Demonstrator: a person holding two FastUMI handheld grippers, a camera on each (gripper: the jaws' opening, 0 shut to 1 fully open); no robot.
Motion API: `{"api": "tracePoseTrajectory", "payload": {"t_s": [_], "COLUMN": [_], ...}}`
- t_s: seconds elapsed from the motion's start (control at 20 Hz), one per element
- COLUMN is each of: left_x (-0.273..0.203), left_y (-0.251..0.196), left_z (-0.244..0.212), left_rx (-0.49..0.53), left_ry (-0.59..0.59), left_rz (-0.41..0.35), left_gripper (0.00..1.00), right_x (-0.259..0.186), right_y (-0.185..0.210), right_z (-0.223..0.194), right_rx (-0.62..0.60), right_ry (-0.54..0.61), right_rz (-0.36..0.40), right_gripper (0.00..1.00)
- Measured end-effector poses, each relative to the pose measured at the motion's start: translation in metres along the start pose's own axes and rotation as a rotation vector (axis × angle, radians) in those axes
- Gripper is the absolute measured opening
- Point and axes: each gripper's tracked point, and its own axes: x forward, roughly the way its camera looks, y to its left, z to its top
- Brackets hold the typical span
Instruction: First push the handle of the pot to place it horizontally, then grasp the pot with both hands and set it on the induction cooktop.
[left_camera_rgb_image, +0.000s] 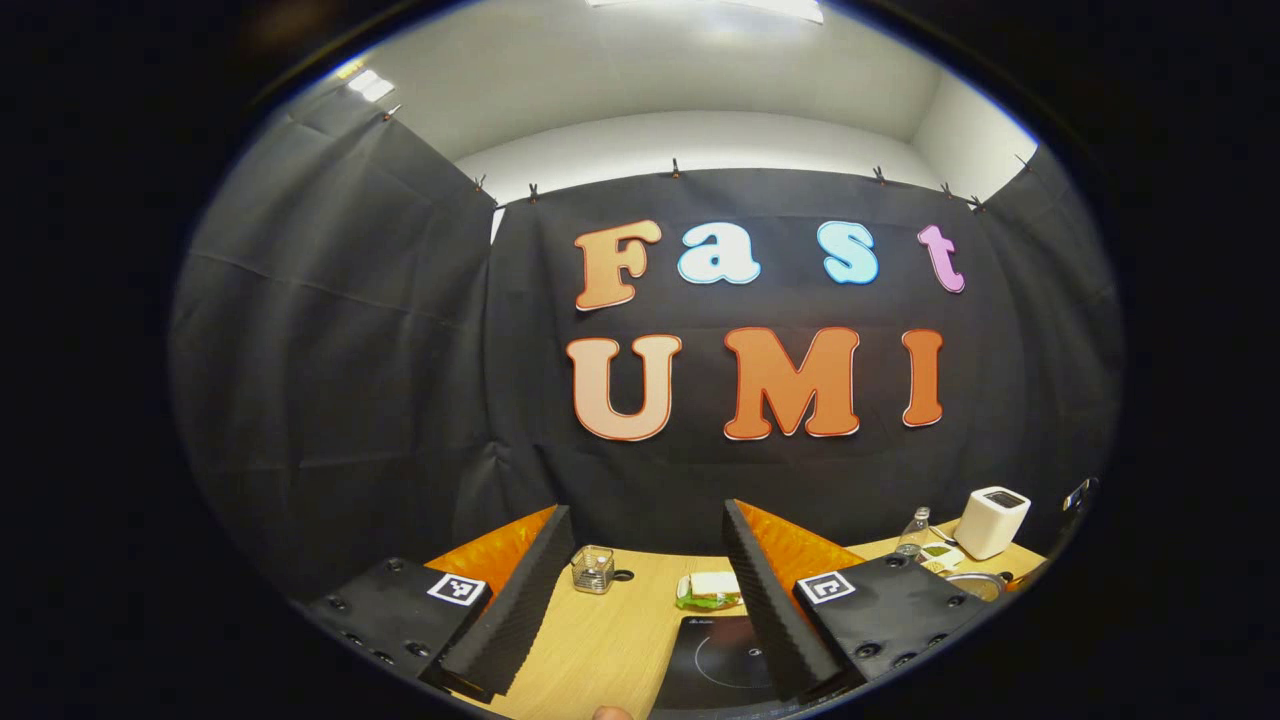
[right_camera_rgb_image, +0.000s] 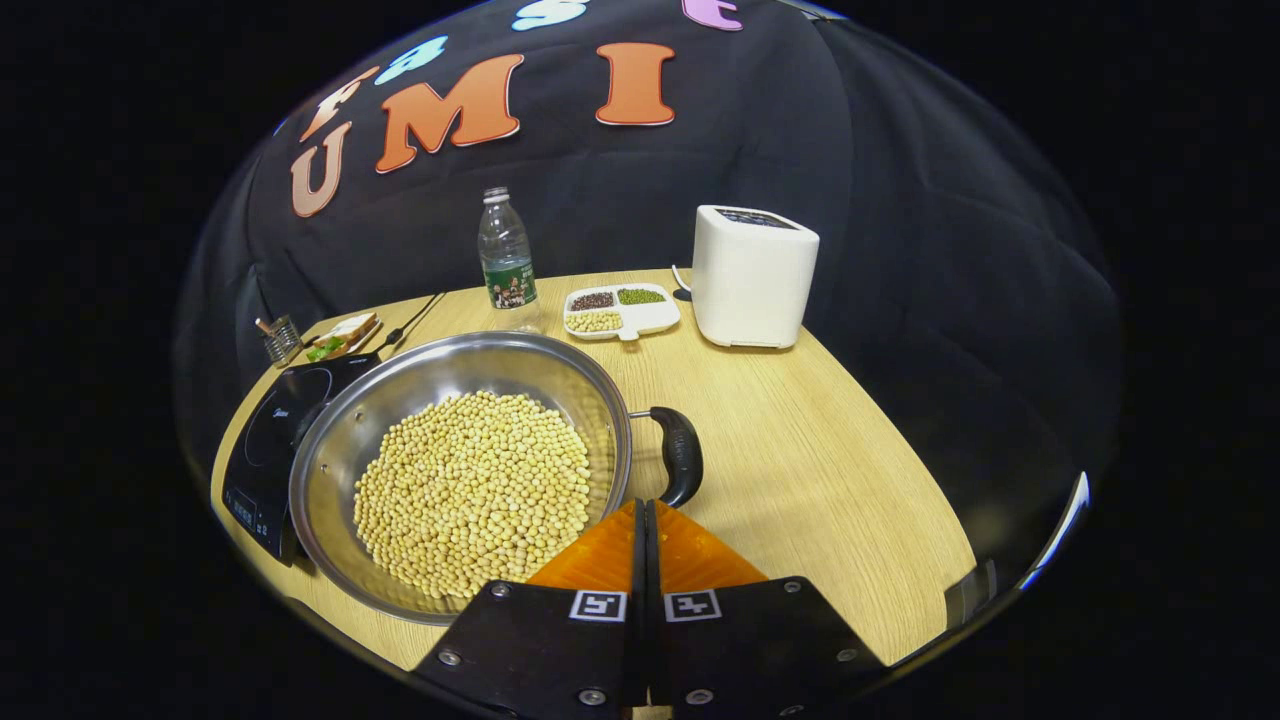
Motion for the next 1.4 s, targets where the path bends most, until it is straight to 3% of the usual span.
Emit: {"api": "tracePoseTrajectory", "payload": {"t_s": [0.55,0.95,1.0,1.05,1.1,1.15,1.3,1.4], "left_x": [0.025,0.026,0.026,0.026,0.026,0.024,0.017,0.014], "left_y": [-0.085,-0.179,-0.191,-0.203,-0.213,-0.223,-0.253,-0.27], "left_z": [-0.083,-0.163,-0.176,-0.186,-0.199,-0.211,-0.246,-0.266], "left_rx": [0.0,-0.051,-0.06,-0.066,-0.07,-0.074,-0.088,-0.087], "left_ry": [0.136,0.278,0.303,0.325,0.348,0.37,0.436,0.48], "left_rz": [-0.084,-0.183,-0.197,-0.209,-0.219,-0.228,-0.258,-0.28], "left_gripper": [0.98,0.98,0.98,0.98,0.98,0.97,0.98,0.98], "right_x": [0.023,0.001,-0.001,-0.001,-0.001,-0.002,0.005,0.01], "right_y": [-0.018,-0.028,-0.031,-0.03,-0.027,-0.025,-0.019,-0.015], "right_z": [-0.003,0.026,0.032,0.037,0.042,0.045,0.05,0.051], "right_rx": [-0.021,0.058,0.066,0.069,0.071,0.069,0.059,0.06], "right_ry": [0.031,-0.05,-0.067,-0.079,-0.089,-0.094,-0.096,-0.092], "right_rz": [-0.03,-0.008,-0.009,-0.008,0.001,0.008,0.014,0.025], "right_gripper": [0.0,0.02,0.14,0.19,0.36,0.41,0.68,0.78]}}
